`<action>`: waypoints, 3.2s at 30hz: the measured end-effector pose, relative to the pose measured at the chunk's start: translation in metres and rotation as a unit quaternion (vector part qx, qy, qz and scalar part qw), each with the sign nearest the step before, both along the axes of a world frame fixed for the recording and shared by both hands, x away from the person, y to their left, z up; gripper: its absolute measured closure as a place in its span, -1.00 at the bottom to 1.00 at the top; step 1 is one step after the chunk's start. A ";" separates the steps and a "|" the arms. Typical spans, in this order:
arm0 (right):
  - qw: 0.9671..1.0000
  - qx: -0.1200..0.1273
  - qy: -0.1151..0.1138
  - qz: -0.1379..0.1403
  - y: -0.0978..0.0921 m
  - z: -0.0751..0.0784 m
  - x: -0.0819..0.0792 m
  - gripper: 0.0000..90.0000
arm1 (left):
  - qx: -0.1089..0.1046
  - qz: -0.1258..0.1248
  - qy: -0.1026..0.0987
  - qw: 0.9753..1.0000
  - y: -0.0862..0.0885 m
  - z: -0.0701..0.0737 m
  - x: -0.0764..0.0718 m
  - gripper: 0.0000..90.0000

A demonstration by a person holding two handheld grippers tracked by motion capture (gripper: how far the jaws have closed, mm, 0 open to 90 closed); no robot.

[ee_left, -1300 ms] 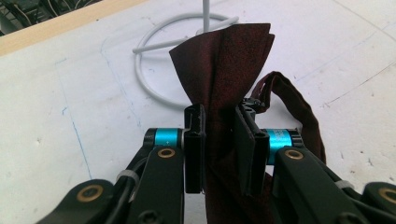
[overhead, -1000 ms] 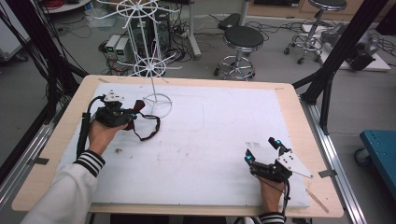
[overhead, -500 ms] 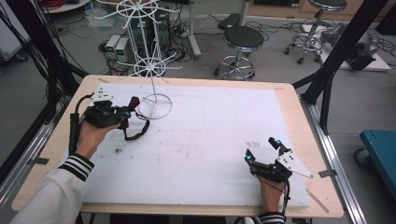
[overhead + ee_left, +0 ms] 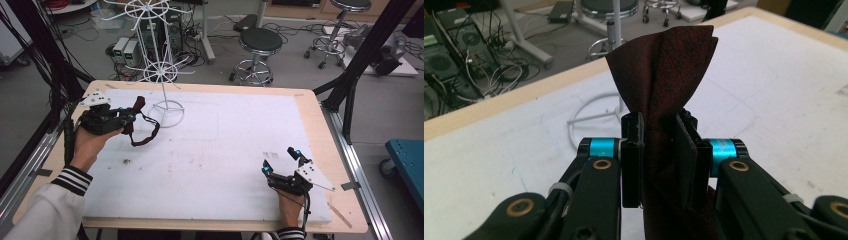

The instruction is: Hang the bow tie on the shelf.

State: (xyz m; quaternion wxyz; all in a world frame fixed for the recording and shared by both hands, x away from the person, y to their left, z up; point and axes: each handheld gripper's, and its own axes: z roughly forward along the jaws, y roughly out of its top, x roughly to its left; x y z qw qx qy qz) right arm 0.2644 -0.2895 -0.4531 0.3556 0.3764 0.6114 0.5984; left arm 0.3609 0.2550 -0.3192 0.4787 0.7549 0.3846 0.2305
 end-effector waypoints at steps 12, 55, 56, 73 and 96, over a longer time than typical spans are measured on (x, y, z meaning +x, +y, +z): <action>1.000 0.000 0.000 0.000 0.000 0.000 0.000 -0.94 | -0.011 -0.008 -0.027 1.000 -0.003 0.023 -0.009 0.66; 1.000 0.003 0.003 -0.001 0.000 0.000 0.000 -0.95 | -0.035 -0.005 -0.067 0.997 -0.034 0.063 0.019 0.66; 1.000 0.003 0.003 -0.001 0.000 0.000 0.000 -0.95 | -0.035 -0.003 -0.066 0.997 -0.033 0.062 0.021 0.66; 1.000 0.003 0.004 -0.001 0.000 0.000 0.000 -0.95 | -0.008 0.032 -0.055 0.998 -0.035 0.053 0.040 0.66; 1.000 0.003 0.004 -0.001 0.000 0.000 0.000 -0.95 | 0.004 0.021 -0.048 0.999 -0.042 0.050 0.042 0.66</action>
